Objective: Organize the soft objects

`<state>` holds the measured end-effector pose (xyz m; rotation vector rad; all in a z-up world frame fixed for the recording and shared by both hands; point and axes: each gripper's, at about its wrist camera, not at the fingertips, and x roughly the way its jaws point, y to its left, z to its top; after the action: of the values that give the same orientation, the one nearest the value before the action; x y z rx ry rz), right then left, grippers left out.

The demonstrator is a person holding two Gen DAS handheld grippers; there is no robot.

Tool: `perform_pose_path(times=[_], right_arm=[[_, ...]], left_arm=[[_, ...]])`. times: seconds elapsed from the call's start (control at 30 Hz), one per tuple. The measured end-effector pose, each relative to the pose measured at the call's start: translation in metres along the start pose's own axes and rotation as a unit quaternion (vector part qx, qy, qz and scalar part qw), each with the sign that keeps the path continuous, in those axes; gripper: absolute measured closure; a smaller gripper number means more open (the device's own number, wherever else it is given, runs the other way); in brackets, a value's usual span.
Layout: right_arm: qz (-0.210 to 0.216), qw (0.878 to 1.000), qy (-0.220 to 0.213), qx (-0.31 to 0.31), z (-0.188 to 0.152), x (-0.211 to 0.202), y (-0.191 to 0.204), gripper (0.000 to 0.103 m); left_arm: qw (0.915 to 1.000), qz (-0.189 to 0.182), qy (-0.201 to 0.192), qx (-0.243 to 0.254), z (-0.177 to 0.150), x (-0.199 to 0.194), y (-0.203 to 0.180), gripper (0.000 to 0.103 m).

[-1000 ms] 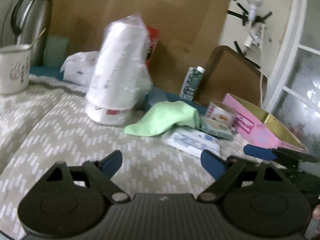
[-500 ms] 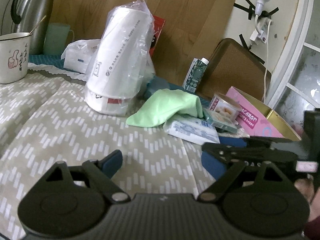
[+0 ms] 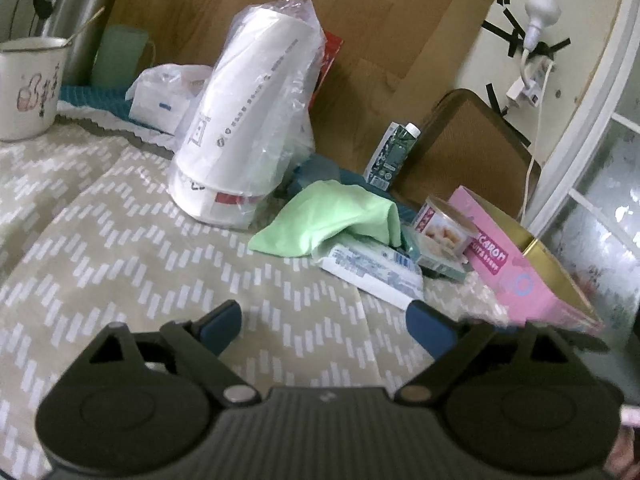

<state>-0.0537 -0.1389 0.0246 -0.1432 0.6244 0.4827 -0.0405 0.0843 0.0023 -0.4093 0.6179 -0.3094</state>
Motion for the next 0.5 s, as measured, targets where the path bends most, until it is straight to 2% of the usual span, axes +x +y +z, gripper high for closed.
perform_pose_path(times=[0.03, 0.1, 0.17, 0.23, 0.3, 0.5], right_arm=[[0.004, 1.0, -0.01, 0.001, 0.004, 0.0, -0.005, 0.04], [0.012, 1.0, -0.024, 0.005, 0.012, 0.004, -0.015, 0.028], [0.035, 0.999, -0.02, 0.015, 0.024, 0.013, -0.028, 0.027], [0.068, 0.997, -0.01, 0.027, 0.033, 0.025, -0.04, 0.015], [0.087, 0.996, 0.003, 0.029, 0.039, 0.038, -0.046, 0.011], [0.091, 0.995, 0.044, 0.002, 0.046, 0.077, -0.043, 0.007]], left_arm=[[1.0, -0.003, 0.002, -0.003, 0.0, 0.0, -0.001, 0.01], [0.9999, -0.005, 0.004, -0.007, 0.0, 0.0, -0.002, 0.01], [0.9999, -0.006, 0.006, -0.012, 0.0, -0.002, -0.002, 0.01], [0.9998, -0.005, 0.005, -0.018, -0.001, -0.005, -0.001, 0.01], [0.9997, 0.0, 0.003, -0.023, -0.002, -0.01, 0.002, 0.01], [0.9992, 0.01, 0.0, -0.037, -0.004, -0.018, 0.01, 0.01]])
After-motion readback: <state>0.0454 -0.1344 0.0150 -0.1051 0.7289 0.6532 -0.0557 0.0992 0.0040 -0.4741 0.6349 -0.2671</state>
